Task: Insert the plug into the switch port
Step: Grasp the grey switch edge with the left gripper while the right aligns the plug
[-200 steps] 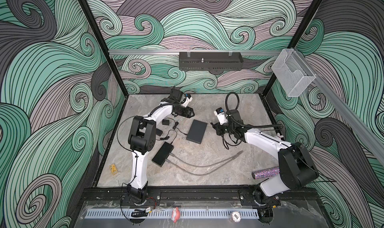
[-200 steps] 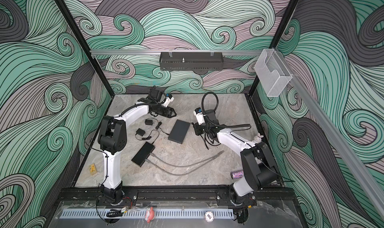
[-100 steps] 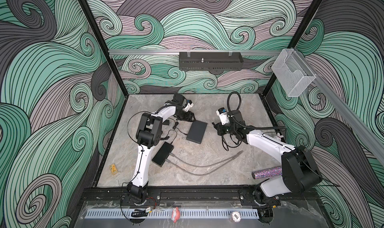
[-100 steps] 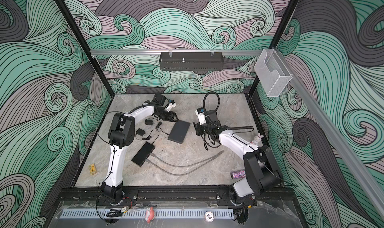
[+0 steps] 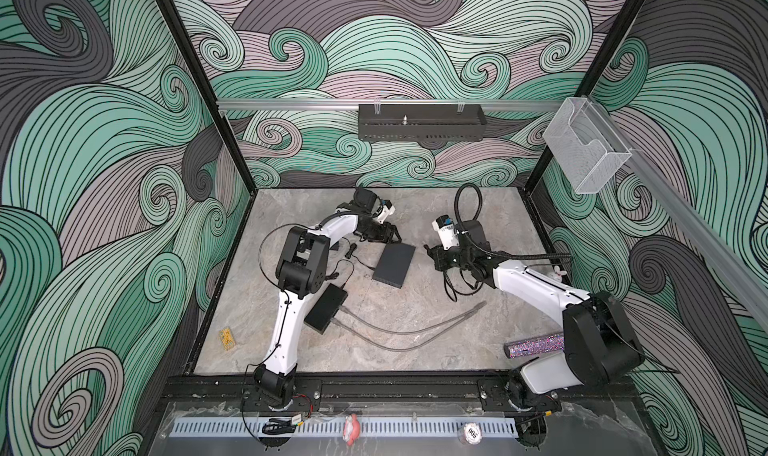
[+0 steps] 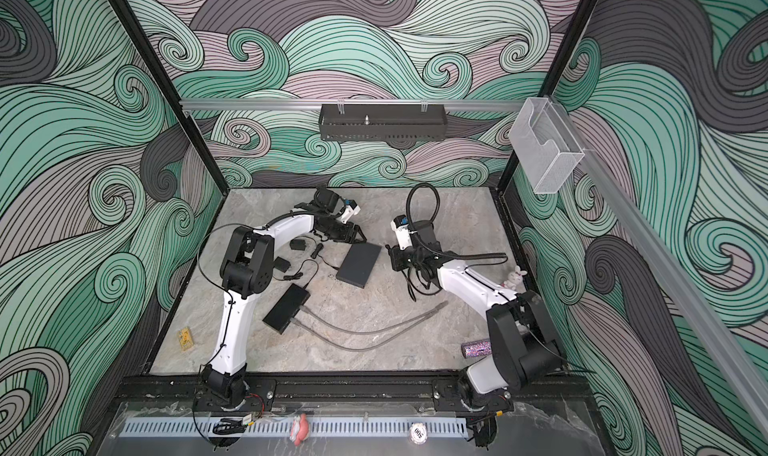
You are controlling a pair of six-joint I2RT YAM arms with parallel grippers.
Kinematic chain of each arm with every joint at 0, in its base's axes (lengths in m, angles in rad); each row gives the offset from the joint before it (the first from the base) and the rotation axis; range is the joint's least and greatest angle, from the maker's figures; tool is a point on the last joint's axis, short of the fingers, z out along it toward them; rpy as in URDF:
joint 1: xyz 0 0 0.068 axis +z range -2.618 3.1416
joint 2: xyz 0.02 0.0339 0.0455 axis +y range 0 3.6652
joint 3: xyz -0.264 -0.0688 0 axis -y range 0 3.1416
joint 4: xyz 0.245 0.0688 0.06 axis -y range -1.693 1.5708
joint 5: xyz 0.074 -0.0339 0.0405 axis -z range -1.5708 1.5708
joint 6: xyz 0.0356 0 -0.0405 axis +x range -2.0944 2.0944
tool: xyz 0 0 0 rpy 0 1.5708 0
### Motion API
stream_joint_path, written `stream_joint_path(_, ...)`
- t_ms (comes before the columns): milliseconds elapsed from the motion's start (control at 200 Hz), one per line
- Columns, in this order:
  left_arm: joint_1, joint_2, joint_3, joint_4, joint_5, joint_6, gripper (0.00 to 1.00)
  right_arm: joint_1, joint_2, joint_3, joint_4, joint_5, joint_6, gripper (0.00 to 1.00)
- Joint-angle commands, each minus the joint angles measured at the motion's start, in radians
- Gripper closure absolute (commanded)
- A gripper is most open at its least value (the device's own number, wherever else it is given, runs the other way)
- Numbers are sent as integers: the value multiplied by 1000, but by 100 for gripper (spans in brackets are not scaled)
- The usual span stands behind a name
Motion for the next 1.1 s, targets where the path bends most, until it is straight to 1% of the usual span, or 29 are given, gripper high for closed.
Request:
stream_joint_path(0, -16, -16, -27, 37, 62, -44, 34, -3, -16, -10, 14, -4, 14, 100)
stream_joint_path(65, -16, -41, -63, 72, 78, -57, 34, -2, -15, -9, 13, -6, 14, 100)
stream_joint_path(130, -16, -69, -85, 70, 55, -50, 34, -2, -12, -8, 11, -4, 13, 100)
stream_joint_path(200, -16, -117, -109, 38, -29, -28, 34, -1, -12, 1, -19, 8, -4, 100)
stream_joint_path(295, -19, -193, -125, -47, -143, 3, 34, 16, -31, 15, -103, 54, -65, 100)
stream_joint_path(365, -22, -248, -133, -126, -190, 28, 33, 29, -54, 8, -164, 77, -112, 100)
stream_joint_path(475, -22, -334, -180, -189, -191, 59, 33, 50, -82, -43, -208, 129, -202, 100)
stream_joint_path(580, -22, -379, -238, -166, -175, 102, 34, 79, -73, -90, -209, 131, -329, 100)
stream_joint_path(640, -22, -368, -241, -150, -175, 128, 37, 92, -47, -83, -229, 136, -372, 100)
stream_joint_path(695, -22, -339, -206, -167, -179, 152, 40, 89, -20, -75, -241, 149, -410, 100)
stream_joint_path(761, -19, -287, -132, -233, -180, 186, 45, 81, 5, -58, -268, 161, -445, 100)
stream_joint_path(816, -18, -239, -75, -294, -189, 193, 48, 72, 21, -42, -289, 142, -478, 100)
stream_joint_path(886, -16, -204, -45, -314, -178, 197, 49, 70, 43, -26, -306, 120, -508, 100)
stream_joint_path(1026, -16, -192, -68, -273, -152, 182, 48, 71, 89, -10, -366, 101, -544, 100)
stream_joint_path(1096, -15, -181, -66, -278, -149, 182, 48, 79, 103, 5, -389, 71, -559, 100)
